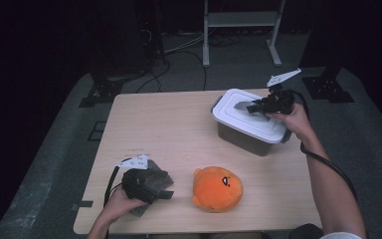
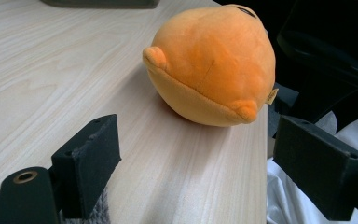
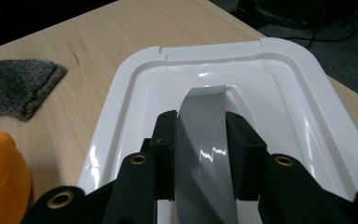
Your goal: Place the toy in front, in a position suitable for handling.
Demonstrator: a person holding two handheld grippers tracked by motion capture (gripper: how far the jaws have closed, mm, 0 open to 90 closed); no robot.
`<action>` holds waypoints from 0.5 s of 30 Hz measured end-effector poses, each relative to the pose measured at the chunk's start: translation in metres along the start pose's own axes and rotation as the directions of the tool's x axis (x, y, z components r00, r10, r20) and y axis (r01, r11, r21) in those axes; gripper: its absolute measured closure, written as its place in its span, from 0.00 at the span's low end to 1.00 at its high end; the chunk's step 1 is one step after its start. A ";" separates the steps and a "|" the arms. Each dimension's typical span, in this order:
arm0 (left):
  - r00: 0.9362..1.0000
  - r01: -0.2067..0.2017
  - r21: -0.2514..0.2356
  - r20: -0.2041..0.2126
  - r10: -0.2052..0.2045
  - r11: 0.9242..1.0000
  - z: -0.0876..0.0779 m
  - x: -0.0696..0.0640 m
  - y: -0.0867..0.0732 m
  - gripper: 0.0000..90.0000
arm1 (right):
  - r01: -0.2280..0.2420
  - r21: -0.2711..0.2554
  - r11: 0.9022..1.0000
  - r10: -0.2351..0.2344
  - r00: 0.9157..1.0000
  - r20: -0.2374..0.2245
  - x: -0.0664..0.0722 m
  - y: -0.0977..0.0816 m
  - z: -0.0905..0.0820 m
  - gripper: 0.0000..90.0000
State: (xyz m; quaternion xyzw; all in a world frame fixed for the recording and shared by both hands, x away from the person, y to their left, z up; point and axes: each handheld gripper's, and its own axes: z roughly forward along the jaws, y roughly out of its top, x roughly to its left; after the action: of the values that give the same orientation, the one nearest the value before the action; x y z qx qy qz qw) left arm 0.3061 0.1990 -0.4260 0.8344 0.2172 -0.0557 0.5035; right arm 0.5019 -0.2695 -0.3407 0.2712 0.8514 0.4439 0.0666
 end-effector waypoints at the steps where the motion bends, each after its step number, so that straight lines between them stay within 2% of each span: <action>1: 1.000 0.000 0.000 0.000 0.000 1.000 0.000 0.000 0.000 0.15 | 0.005 -0.001 1.000 -0.005 1.000 -0.005 0.001 0.000 0.001 0.73; 8: 1.000 -0.005 0.002 -0.004 0.005 1.000 -0.001 0.001 0.001 0.15 | 0.037 0.006 0.999 -0.037 0.999 -0.038 0.013 0.004 0.009 0.73; 15: 1.000 -0.011 -0.002 -0.012 0.011 1.000 -0.002 0.000 0.002 0.15 | 0.068 0.018 0.998 -0.067 0.996 -0.051 0.024 0.009 0.015 0.73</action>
State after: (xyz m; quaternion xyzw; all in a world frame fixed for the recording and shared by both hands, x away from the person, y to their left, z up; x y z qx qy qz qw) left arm 0.3067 0.1998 -0.4234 0.8353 0.2160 -0.0477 0.5033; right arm 0.4909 -0.2421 -0.3392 0.2317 0.8659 0.4396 0.0574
